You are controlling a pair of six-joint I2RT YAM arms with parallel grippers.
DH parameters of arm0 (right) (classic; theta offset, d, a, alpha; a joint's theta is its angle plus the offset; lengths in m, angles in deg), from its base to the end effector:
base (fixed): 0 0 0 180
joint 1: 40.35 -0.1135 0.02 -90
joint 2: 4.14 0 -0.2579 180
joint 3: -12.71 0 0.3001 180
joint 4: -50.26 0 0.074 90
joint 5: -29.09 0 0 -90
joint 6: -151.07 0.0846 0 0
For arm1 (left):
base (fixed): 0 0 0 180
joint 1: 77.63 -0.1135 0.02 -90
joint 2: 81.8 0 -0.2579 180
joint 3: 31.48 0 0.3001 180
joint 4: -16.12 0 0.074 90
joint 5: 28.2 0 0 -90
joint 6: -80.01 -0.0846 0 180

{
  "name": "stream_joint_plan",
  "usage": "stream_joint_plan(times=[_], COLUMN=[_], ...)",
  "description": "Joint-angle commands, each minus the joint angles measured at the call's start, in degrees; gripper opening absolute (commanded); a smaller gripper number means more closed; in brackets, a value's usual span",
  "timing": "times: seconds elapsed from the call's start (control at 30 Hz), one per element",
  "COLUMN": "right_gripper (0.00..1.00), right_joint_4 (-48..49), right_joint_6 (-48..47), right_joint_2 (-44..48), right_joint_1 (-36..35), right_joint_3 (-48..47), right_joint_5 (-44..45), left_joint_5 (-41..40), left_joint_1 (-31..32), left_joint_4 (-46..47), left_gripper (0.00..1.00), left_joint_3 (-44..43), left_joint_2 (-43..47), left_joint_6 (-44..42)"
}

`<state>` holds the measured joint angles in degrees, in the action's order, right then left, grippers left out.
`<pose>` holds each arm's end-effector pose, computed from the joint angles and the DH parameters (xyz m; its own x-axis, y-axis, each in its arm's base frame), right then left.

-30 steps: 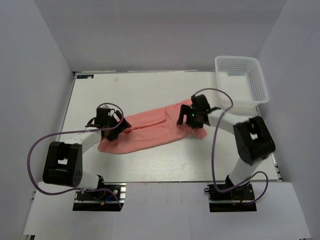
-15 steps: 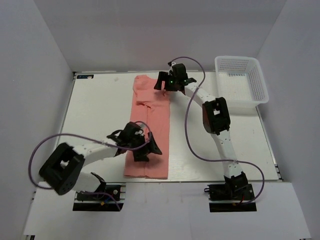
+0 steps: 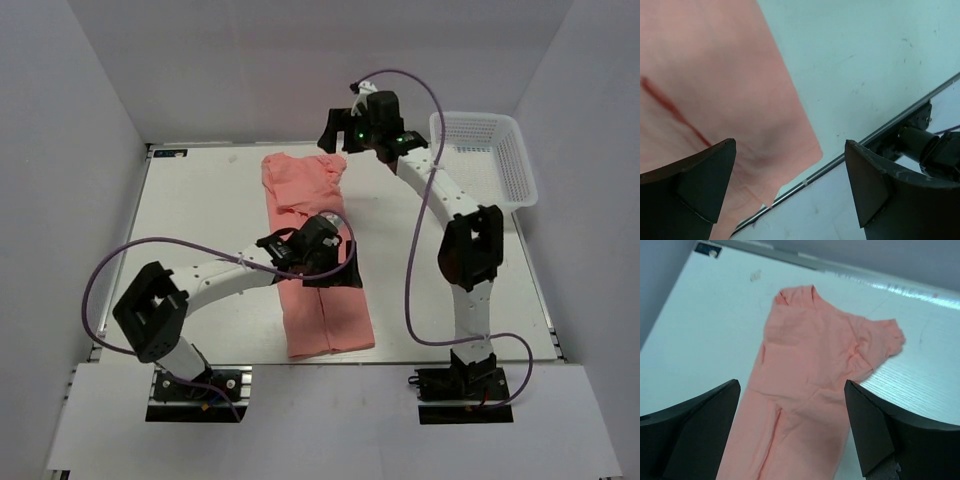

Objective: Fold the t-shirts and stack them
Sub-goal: Rotate the tshirt 90 degrees, then grab the bottom of the folded rectangular tshirt with both arms

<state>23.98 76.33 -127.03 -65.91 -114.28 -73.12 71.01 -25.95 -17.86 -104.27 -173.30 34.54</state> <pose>0.5376 0.2769 0.2924 -0.4861 0.0527 -0.8723 -0.4876 0.8120 0.3208 0.2414 -0.3273 0.1498 -0.9369 0.0690 -0.3428 0.2491 0.8197 -0.5158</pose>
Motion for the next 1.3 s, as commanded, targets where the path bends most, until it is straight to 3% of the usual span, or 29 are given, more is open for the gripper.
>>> stream_joint_plan(times=[0.0, 0.1, 0.2, 0.23, 0.27, 0.3, 0.33, 0.4, 0.43, 0.63, 0.73, 1.0, 1.2, 1.27], right_gripper=[0.90, 0.90, 0.90, 0.90, 0.90, 0.90, 0.90, 0.90, 0.90, 0.90, 0.90, 0.90, 0.78, 0.68], right_joint_4=[-2.7, -5.2, -4.8, -4.2, -2.2, -0.8, 1.8, 4.4, 5.2, -4.9, -6.2, -1.7, 4.6, 8.7], right_joint_6=[-0.4, 0.5, 2.6, 3.1, 6.2, 6.8, 8.5, 10.8, 11.9, 13.3, 15.9, 20.8, 22.1, 23.0], right_joint_2=[6.9, 13.6, 23.6, 28.4, 30.9, 33.7, 41.3, 46.2, 52.3, 66.5, 71.3, 71.0, 63.9, 63.0], right_joint_1=[0.6, 0.5, 0.5, 0.4, 0.4, 0.4, 0.5, 0.2, -0.1, -1.3, -1.9, -5.3, -7.6, -8.4], right_joint_3=[0.4, 5.0, 17.5, 28.3, 32.3, 36.6, 49.2, 56.4, 65.1, 82.0, 89.9, 97.4, 100.2, 101.4], right_joint_5=[3.7, 7.0, 10.3, 11.1, 11.8, 8.9, 7.6, 1.5, 0.3, -6.8, -16.3, -22.1, -25.6, -26.5], left_joint_5=[-7.6, -11.1, -18.8, -21.0, -23.7, -23.7, -22.3, -20.4, -19.1, -9.4, -5.9, 0.1, 1.4, 2.0], left_joint_1=[-0.2, -0.2, -0.2, -0.2, -0.2, -0.8, -0.8, -0.8, -0.2, -0.2, 0.4, 2.5, 3.2, 3.7], left_joint_4=[-7.9, -11.4, -20.1, -24.6, -26.7, -27.7, -28.3, -29.5, -29.5, -28.7, -25.6, -13.9, -10.3, -9.7], left_gripper=[1.00, 1.00, 1.00, 1.00, 1.00, 1.00, 1.00, 1.00, 1.00, 1.00, 0.98, 0.84, 0.62, 0.46], left_joint_3=[-2.5, -3.1, -2.3, -1.3, -0.3, 2.1, 3.1, 5.3, 6.1, 15.8, 20.6, 26.4, 28.6, 28.6], left_joint_2=[5.9, 10.1, 14.3, 15.5, 16.3, 17.1, 18.5, 19.3, 19.3, 20.6, 21.6, 20.9, 16.1, 15.6], left_joint_6=[-2.3, -2.3, 0.8, 3.1, 5.6, 7.0, 7.9, 8.5, 9.2, 10.3, 10.8, 12.2, 12.2, 12.2])
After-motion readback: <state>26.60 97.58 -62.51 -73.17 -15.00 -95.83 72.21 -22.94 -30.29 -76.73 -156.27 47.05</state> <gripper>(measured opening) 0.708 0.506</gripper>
